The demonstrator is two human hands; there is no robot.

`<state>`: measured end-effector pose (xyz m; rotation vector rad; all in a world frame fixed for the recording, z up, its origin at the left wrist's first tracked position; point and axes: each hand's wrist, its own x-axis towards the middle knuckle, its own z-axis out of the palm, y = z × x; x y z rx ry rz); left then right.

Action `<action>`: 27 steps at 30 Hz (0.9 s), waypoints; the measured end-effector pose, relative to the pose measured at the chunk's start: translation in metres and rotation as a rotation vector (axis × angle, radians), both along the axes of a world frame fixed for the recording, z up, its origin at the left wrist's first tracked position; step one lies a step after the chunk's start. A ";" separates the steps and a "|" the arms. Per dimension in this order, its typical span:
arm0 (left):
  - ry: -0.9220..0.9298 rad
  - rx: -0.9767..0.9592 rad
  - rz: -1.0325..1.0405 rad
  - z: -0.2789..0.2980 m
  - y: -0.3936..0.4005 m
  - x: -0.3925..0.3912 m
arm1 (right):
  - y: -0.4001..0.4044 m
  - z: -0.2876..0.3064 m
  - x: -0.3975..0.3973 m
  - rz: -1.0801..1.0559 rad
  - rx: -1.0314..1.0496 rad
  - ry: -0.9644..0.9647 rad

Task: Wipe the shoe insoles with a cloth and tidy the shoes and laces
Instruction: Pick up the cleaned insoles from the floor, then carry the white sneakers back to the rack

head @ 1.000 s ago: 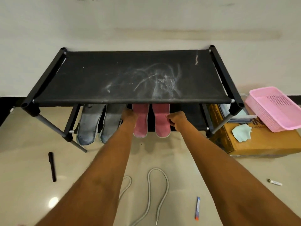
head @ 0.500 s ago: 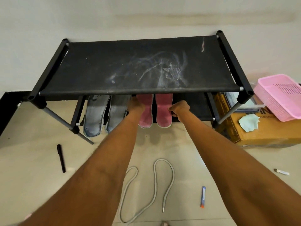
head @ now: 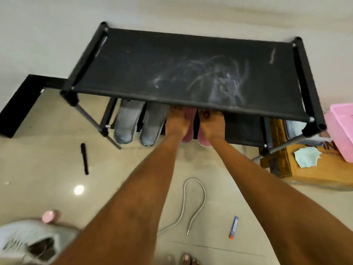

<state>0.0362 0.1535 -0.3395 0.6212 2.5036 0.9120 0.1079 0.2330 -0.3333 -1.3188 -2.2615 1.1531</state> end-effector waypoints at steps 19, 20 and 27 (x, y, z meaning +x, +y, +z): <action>-0.336 -0.168 0.987 0.066 -0.391 0.088 | -0.388 0.063 -0.005 1.050 -0.181 -0.364; -0.356 -0.174 1.067 0.063 -0.412 0.100 | -0.412 0.058 0.000 1.118 -0.184 -0.396; -0.426 -0.238 1.469 0.029 -0.512 0.185 | -0.512 0.009 0.047 1.485 -0.067 -0.560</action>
